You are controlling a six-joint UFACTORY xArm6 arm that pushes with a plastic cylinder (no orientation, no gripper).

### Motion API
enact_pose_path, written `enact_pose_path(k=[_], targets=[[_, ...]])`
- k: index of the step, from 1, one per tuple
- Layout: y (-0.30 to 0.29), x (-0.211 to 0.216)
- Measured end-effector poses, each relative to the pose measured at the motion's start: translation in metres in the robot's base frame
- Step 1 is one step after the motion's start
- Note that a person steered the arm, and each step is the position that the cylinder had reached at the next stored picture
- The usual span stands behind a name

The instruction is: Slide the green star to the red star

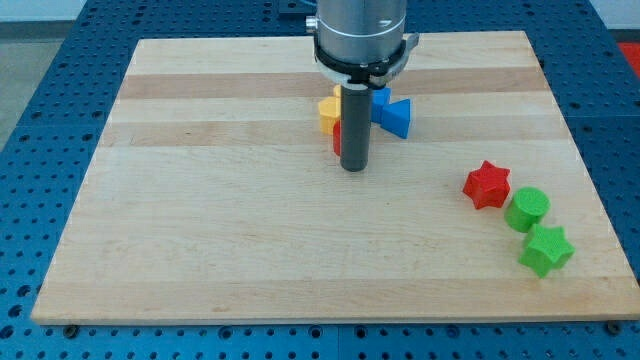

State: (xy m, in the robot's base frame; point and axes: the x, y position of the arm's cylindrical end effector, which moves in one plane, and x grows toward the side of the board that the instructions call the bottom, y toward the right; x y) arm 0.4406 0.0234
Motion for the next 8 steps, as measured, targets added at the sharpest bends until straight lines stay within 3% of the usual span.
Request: enact_pose_path(k=[4,6,8], targets=[[0.0,-0.005],[0.021,0.061],[0.037,0.08]])
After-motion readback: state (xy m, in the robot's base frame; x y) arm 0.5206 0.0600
